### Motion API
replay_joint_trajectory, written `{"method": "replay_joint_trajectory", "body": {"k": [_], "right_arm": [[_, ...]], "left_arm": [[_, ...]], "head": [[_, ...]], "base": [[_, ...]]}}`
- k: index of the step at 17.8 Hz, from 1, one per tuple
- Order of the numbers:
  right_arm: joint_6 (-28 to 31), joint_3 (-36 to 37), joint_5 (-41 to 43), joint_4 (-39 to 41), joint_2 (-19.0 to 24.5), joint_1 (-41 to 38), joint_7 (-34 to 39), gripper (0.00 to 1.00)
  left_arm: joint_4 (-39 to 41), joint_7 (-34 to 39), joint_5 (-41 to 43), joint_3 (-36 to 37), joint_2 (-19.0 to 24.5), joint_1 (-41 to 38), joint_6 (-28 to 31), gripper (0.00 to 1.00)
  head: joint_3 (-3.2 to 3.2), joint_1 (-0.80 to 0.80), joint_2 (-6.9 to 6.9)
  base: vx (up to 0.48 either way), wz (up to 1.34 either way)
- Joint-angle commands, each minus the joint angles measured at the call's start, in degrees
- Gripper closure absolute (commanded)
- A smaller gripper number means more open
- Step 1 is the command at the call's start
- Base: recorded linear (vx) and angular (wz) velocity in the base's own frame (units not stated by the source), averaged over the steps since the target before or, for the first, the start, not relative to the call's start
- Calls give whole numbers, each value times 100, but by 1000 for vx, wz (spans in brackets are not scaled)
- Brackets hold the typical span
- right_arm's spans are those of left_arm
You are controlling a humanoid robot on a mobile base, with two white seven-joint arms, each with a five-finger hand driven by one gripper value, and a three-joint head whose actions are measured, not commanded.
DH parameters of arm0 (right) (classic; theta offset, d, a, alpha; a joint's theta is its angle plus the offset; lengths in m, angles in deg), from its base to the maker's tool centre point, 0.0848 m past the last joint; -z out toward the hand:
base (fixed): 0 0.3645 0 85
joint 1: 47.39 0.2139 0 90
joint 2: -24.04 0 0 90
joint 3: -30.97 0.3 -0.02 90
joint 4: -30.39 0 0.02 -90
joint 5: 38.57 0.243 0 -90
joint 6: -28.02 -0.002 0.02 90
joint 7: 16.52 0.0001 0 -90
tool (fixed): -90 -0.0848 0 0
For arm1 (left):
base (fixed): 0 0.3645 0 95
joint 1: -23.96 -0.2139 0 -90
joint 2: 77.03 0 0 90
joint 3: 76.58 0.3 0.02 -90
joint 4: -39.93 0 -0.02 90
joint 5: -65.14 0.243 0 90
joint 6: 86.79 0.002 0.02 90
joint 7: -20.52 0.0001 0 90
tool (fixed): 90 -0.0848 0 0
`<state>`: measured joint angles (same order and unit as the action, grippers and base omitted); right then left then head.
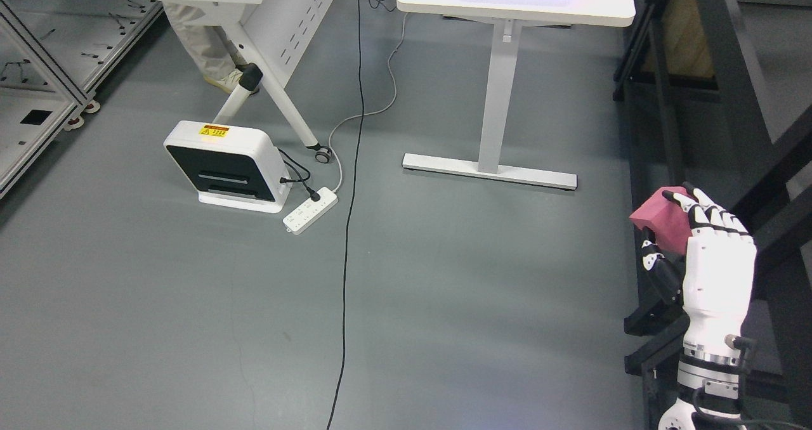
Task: Pick pink block from left shelf to tray
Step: 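Turn and drive to the blue tray holding the cube in the right hand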
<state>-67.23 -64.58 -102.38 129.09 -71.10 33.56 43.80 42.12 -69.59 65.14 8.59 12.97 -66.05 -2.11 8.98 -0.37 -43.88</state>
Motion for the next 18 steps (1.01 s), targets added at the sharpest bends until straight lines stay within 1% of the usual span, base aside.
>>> {"method": "replay_joint_trajectory", "body": {"k": [1,11,14,18], "right_arm": [[-2,1,0,1,5,0,-2,98],[-2,1,0,1,31,0,-2,98],[-2,1,0,1,31,0,-2,98],[-2,1,0,1,40,9,-2,98]], "left_arm": [[0,3,9,0,100,63,-4,0],[0,3,9,0,100,71,-4,0],[0,3,9,0,100,71,-4,0],[0,3,9,0,100,63,-4,0]], "head": [[0,0,0],[0,0,0],[0,0,0],[0,0,0]], "base": [[-40,308],[40,115],[120,423],[227,308]]}}
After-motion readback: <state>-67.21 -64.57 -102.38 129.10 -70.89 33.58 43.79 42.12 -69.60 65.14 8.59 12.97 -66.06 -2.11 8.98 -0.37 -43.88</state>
